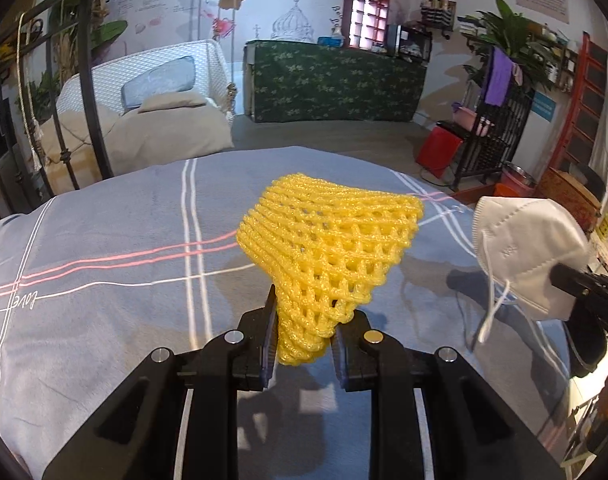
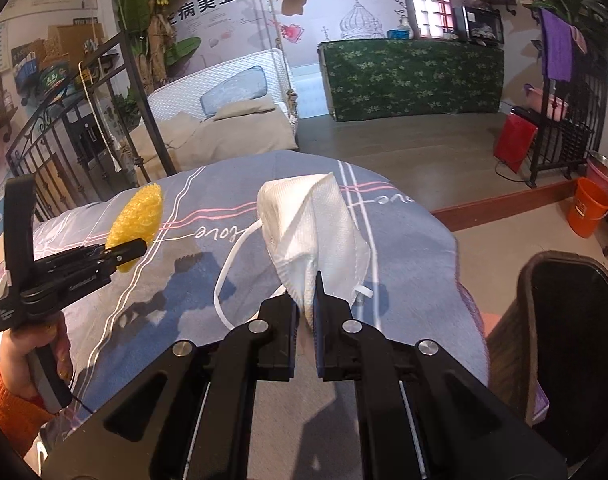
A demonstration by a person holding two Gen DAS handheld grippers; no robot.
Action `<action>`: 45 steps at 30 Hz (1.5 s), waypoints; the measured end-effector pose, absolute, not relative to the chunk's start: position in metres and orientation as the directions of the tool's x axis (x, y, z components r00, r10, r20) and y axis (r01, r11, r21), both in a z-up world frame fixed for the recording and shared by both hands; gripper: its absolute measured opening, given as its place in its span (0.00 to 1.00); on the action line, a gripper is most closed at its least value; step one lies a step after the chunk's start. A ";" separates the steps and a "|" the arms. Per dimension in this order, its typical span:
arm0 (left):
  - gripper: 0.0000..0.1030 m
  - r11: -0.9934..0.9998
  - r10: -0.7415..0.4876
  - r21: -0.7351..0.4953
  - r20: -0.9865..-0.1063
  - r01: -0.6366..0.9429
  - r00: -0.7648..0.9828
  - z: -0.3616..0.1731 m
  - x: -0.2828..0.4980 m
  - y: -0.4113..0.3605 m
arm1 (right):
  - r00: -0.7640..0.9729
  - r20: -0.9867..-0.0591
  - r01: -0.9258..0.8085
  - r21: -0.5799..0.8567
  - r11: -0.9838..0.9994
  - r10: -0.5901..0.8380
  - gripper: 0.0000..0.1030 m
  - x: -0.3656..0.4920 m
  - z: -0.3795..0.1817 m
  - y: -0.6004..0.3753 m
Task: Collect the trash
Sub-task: 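Carry the white mask to the bin and open the right gripper inside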
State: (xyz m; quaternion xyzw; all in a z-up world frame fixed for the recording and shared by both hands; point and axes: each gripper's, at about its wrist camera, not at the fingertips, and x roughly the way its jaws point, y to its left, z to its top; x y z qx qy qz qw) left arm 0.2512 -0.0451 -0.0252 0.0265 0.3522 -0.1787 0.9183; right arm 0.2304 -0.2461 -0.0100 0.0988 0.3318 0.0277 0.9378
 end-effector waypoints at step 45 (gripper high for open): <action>0.22 0.610 -0.639 -0.102 -0.650 0.786 0.412 -0.045 0.148 -0.288 | 0.592 -0.752 0.576 0.144 0.804 -0.290 0.42 0.130 -0.107 -0.463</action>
